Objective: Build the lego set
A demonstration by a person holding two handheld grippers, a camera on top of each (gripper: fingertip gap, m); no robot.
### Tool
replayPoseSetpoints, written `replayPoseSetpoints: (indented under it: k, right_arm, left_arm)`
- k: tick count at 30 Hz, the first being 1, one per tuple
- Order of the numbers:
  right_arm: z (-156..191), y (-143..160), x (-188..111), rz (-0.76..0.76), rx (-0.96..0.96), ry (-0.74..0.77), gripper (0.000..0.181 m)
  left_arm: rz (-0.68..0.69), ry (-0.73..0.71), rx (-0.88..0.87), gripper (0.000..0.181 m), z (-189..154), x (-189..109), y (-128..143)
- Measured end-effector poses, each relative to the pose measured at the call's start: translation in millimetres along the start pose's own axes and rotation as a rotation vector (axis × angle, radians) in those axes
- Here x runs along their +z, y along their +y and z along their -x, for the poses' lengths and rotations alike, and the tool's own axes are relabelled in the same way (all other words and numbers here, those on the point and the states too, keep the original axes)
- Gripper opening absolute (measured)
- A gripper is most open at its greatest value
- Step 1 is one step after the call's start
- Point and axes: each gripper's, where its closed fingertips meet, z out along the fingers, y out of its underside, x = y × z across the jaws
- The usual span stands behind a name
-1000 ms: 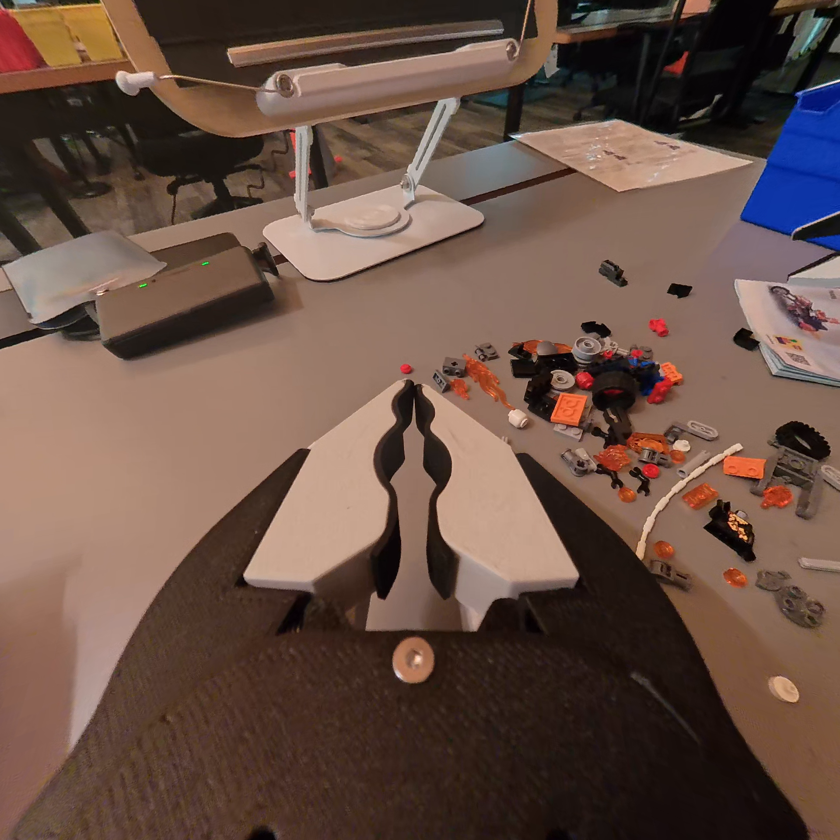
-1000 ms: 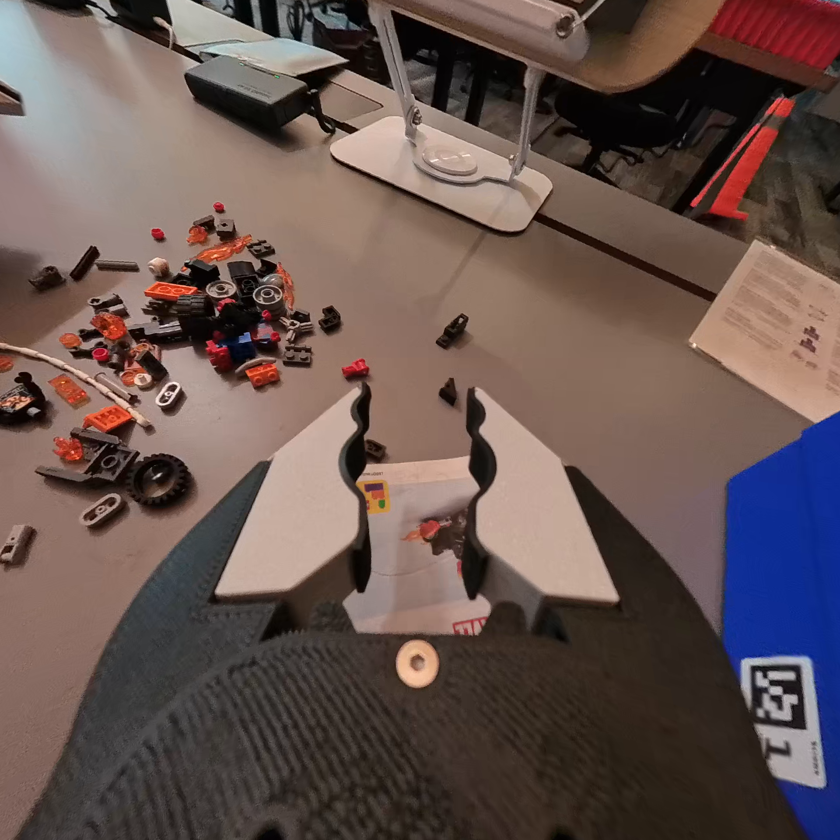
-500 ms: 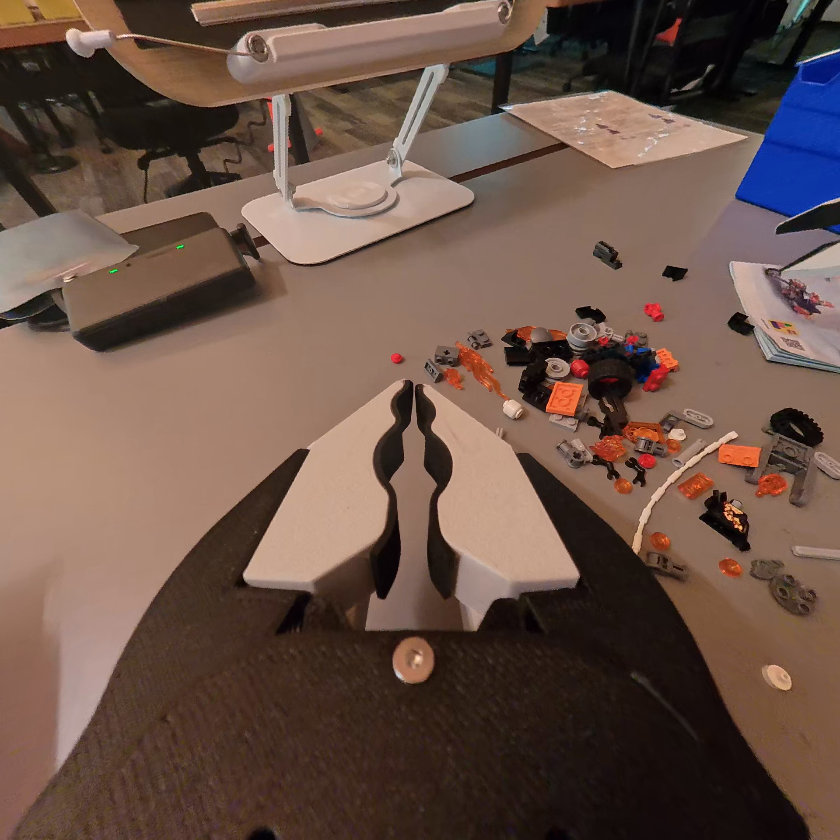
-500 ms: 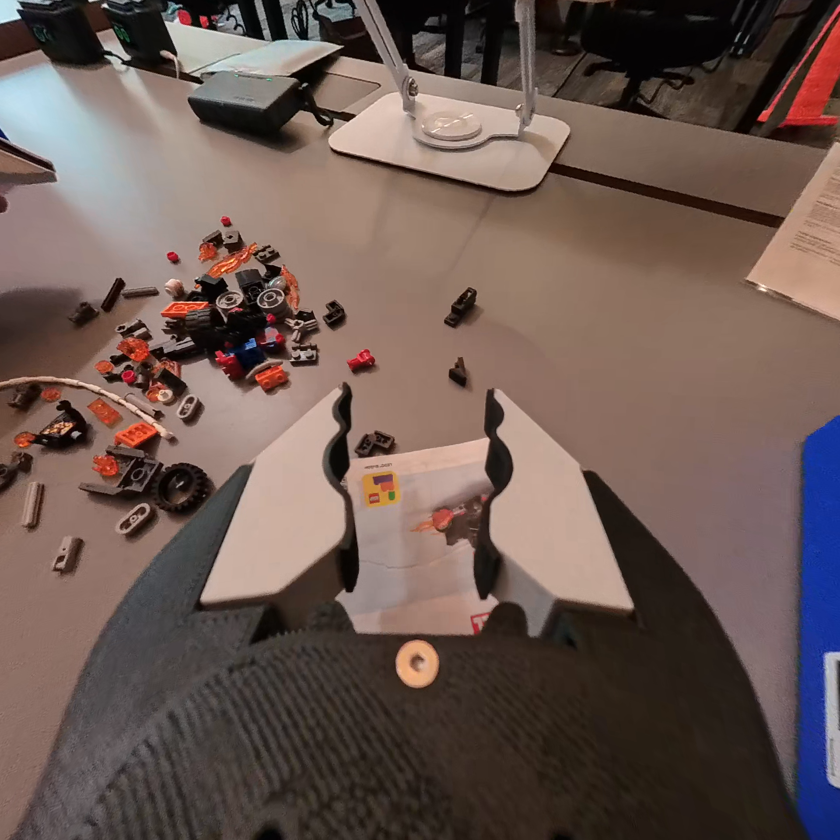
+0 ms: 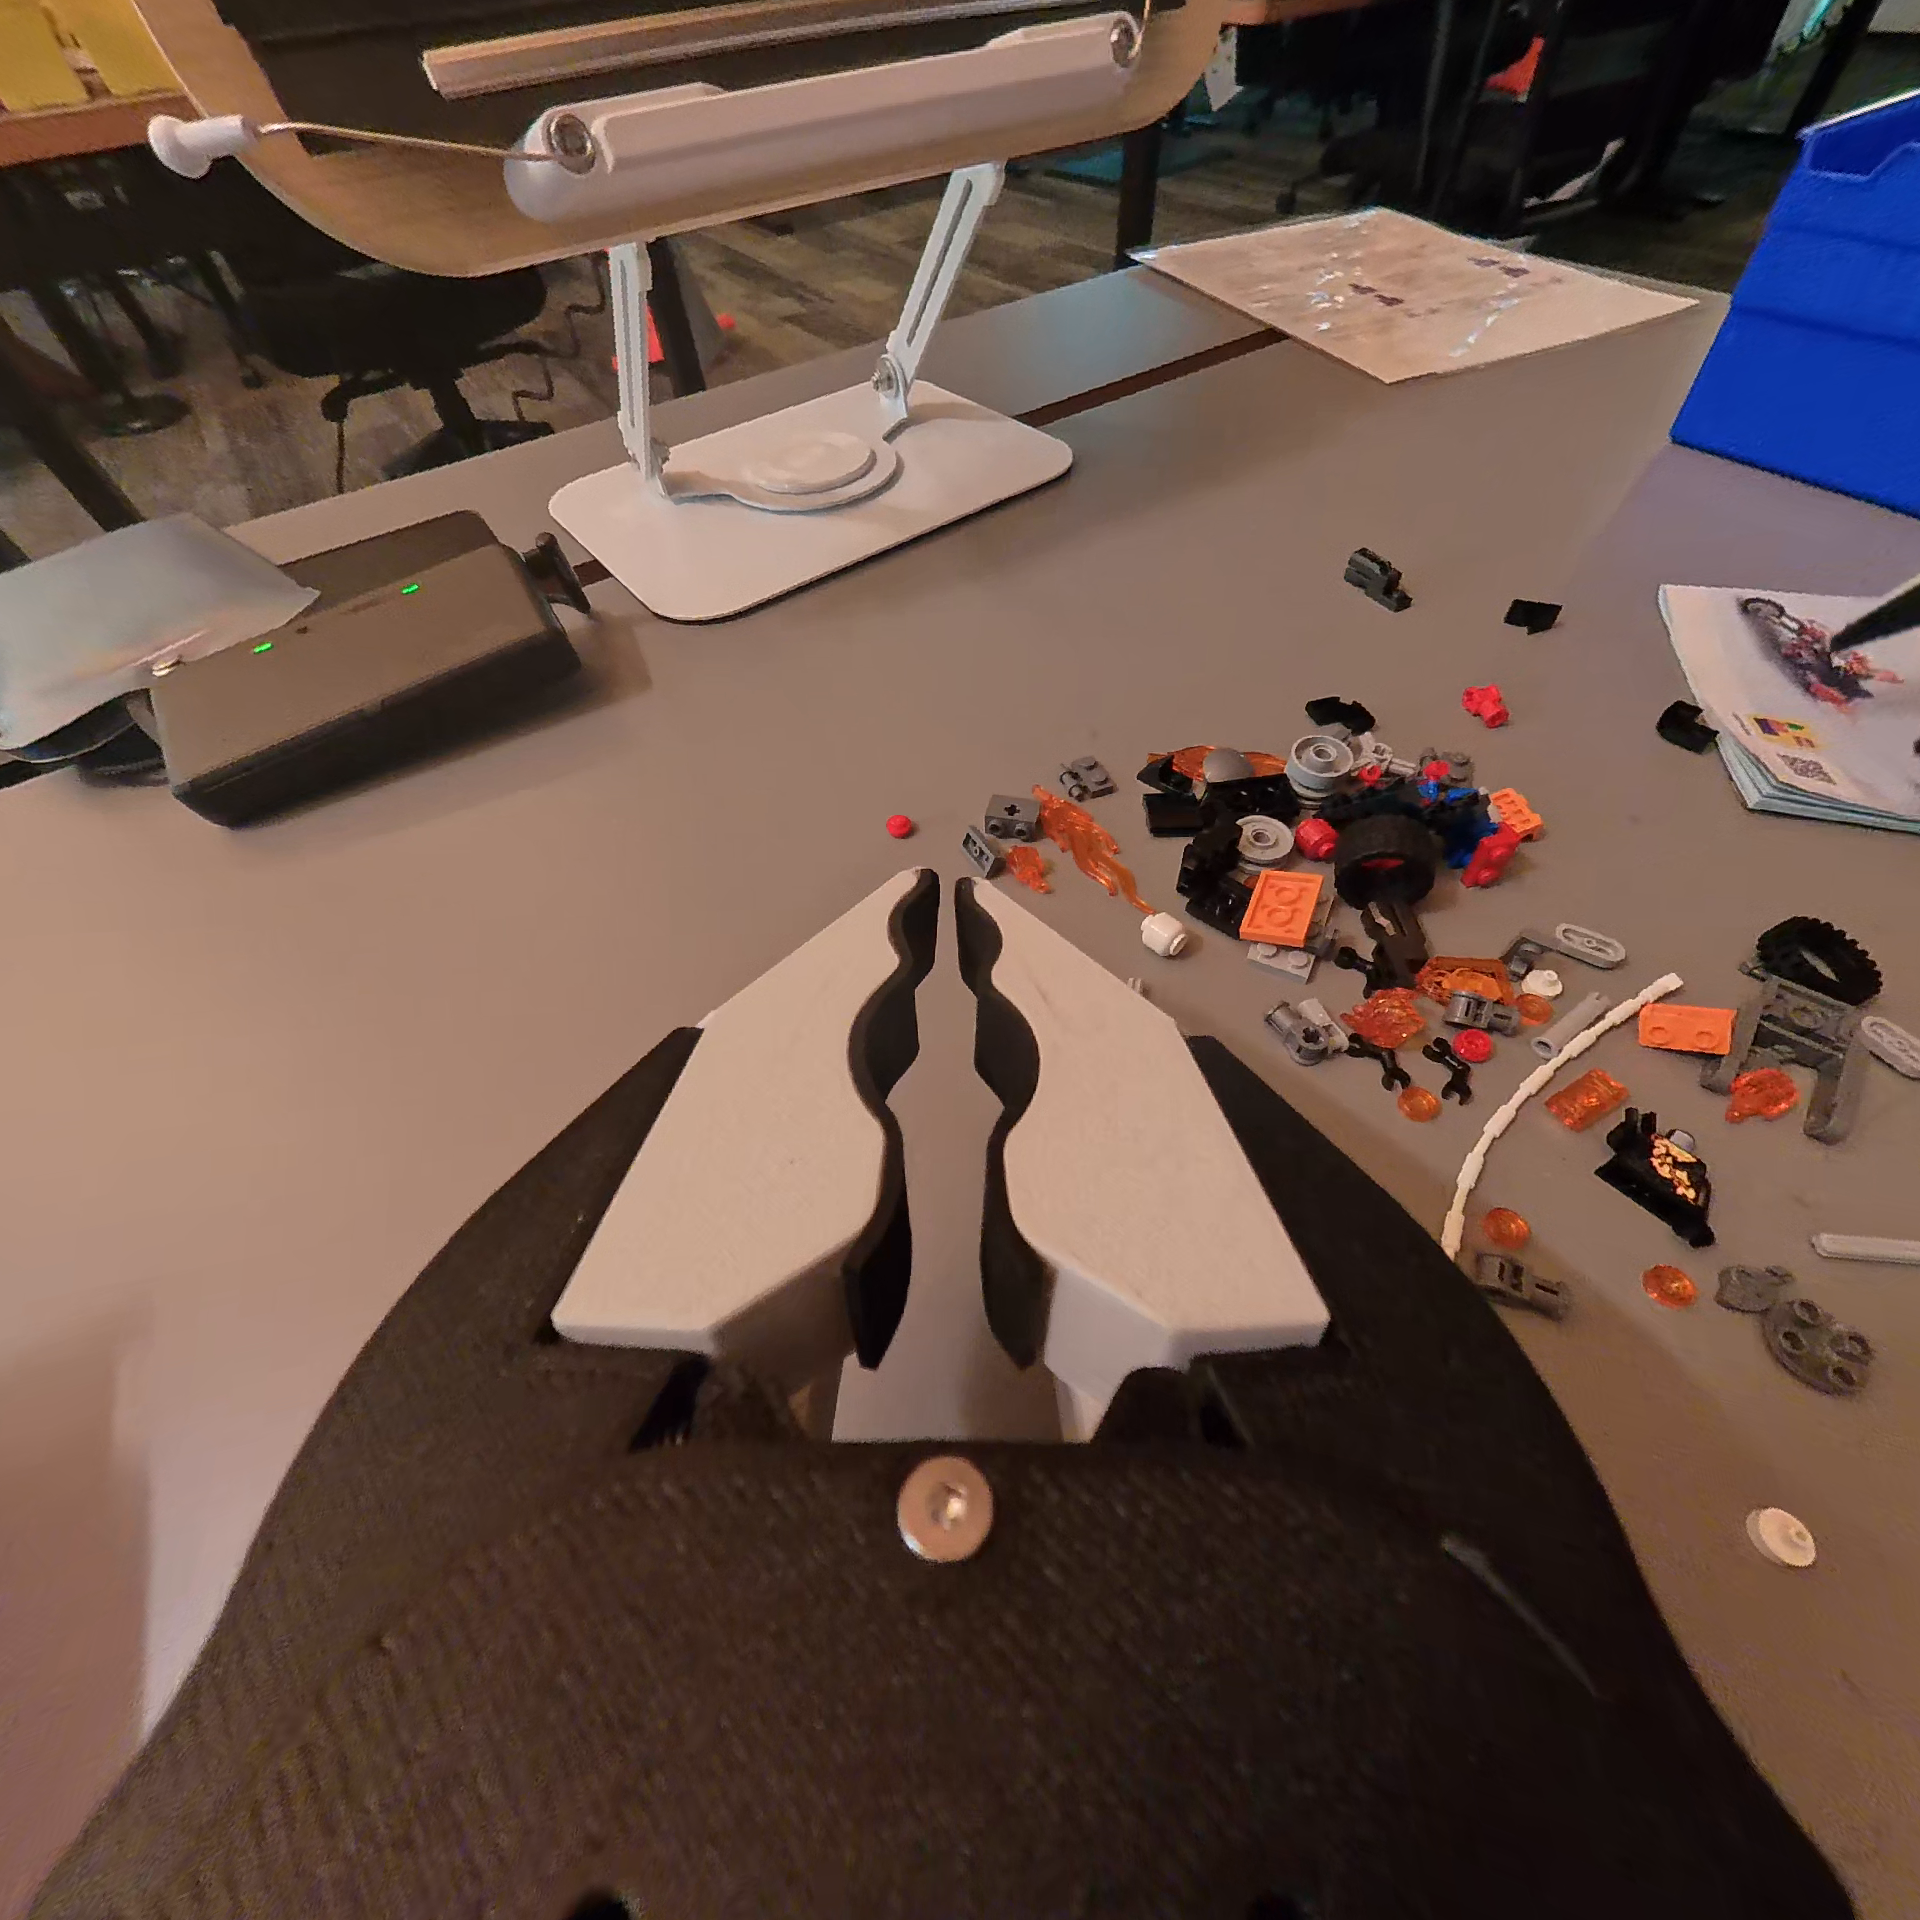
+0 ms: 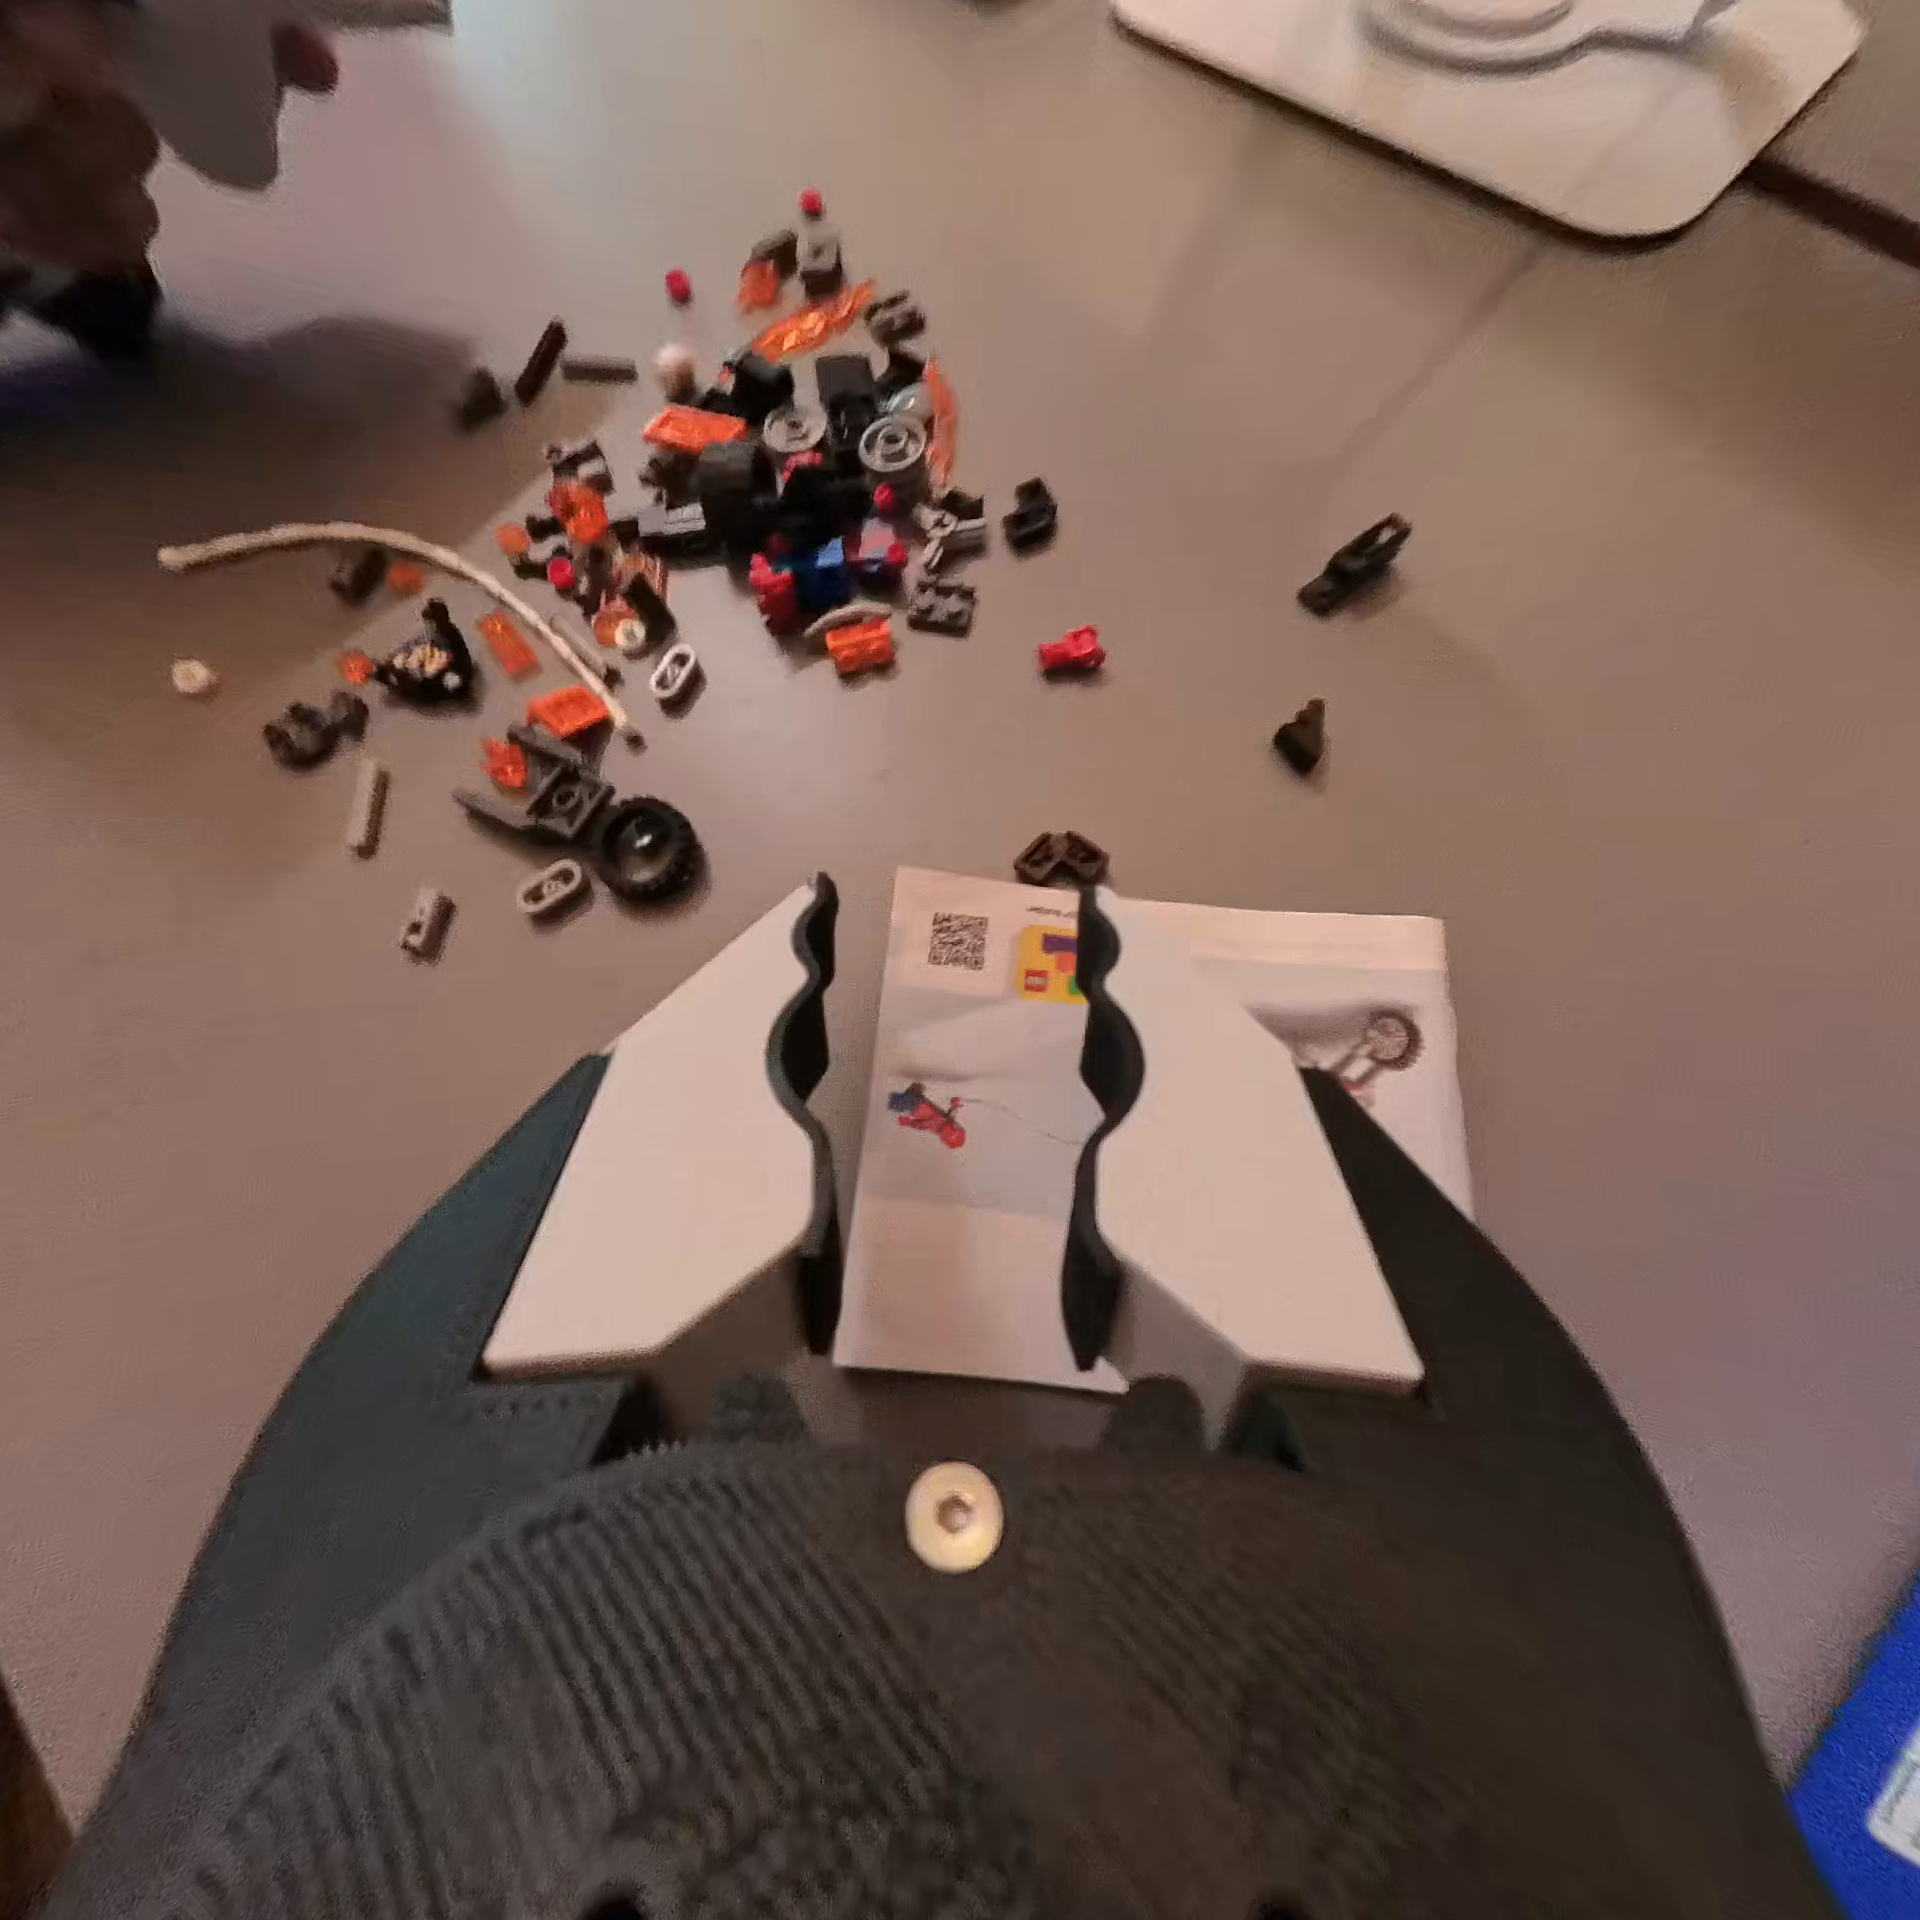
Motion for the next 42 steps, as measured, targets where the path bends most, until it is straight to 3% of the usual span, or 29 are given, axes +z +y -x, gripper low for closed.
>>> replayPoseSetpoints:
  k: [5,8,11,14,17,22,30,42]
  right_arm:
    - [2,20,14,0.174,-0.120,0.089,0.037]
    - [4,23,15,0.201,-0.123,0.093,0.003]
    - [-2,21,5,0.226,-0.118,0.143,0.000]
    - [-2,-11,-23,0.086,-0.086,0.180,0.000]
    - [1,-57,-66,-0.185,-0.014,0.183,0.000]
    - [19,-102,-130,-0.523,0.113,0.036,0.000]
    - [35,-113,-140,-0.552,0.035,0.030,0.000]
    - [101,-136,-171,-0.731,-0.170,-0.230,0.000]
  left_arm:
    - [-0.002,0.001,0.006,0.001,-1,0,0]
    - [-0.005,0.001,0.008,0.002,-1,-1,-1]
    - [-0.007,0.001,0.007,0.003,-1,-1,-1]
    - [-0.016,0.004,0.008,0.004,-1,-2,-2]
    - [-0.055,0.026,0.031,0.007,-8,-4,-7]
    - [-0.119,0.128,0.132,0.024,-44,-9,-19]
    - [-0.098,0.292,0.147,0.039,-98,-14,-25]
    - [-0.065,0.224,0.264,0.039,-88,-7,-12]
